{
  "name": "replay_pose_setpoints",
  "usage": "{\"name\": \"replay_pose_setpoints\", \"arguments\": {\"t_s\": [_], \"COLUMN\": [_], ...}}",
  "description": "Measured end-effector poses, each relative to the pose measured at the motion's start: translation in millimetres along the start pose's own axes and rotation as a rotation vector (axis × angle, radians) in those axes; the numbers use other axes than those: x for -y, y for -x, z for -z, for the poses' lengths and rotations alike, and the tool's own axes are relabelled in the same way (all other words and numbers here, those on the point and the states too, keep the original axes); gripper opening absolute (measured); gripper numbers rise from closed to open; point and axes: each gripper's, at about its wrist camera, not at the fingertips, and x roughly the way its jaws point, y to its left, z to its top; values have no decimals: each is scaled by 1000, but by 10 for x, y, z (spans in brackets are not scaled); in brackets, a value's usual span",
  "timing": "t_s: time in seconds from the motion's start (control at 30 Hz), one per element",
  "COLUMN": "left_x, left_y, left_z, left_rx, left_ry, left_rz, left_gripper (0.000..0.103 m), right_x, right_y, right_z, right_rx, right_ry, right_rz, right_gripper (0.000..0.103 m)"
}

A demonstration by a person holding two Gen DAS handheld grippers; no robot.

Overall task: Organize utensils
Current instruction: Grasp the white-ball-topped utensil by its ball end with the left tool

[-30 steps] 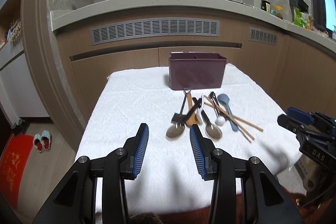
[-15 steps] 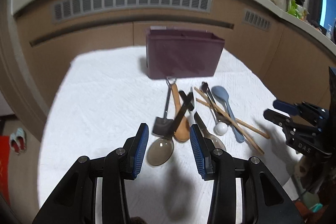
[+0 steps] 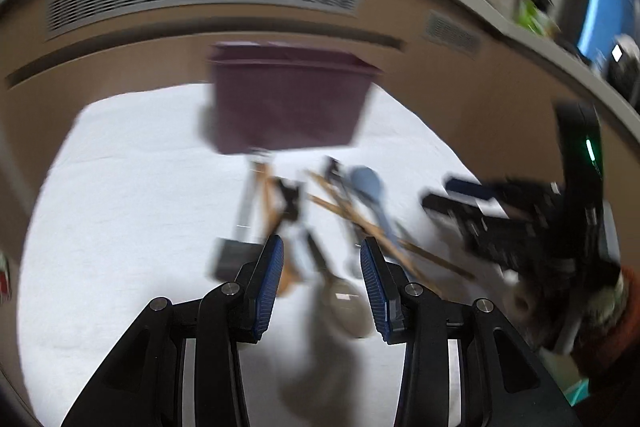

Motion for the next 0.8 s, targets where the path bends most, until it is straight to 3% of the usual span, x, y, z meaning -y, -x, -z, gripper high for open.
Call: {"name": "replay_pose_setpoints", "arguments": {"t_s": [0.1, 0.23, 0.47, 0.67, 0.8], "left_x": [184, 299, 354, 257, 22], "left_y": [-237, -467, -666, -411, -113], "left_z": [17, 36, 45, -103, -297], "left_rx": [-74, -135, -162, -51, 43], "left_ry": [-25, -46, -57, -69, -21], "left_rz": [40, -3, -97, -132, -170], "left_gripper": [33, 31, 23, 23, 23], "right_x": [216, 311, 266, 242, 256], "right_y": [16, 67, 45, 53, -2], "right_z": [11, 93, 103, 83, 46], "right_rx": [4, 15, 35, 47, 30], "right_ry": [-83, -113, -100, -85, -95], "right_rz": [32, 37, 31, 22, -16], "right_gripper": [34, 34, 34, 34, 34]}}
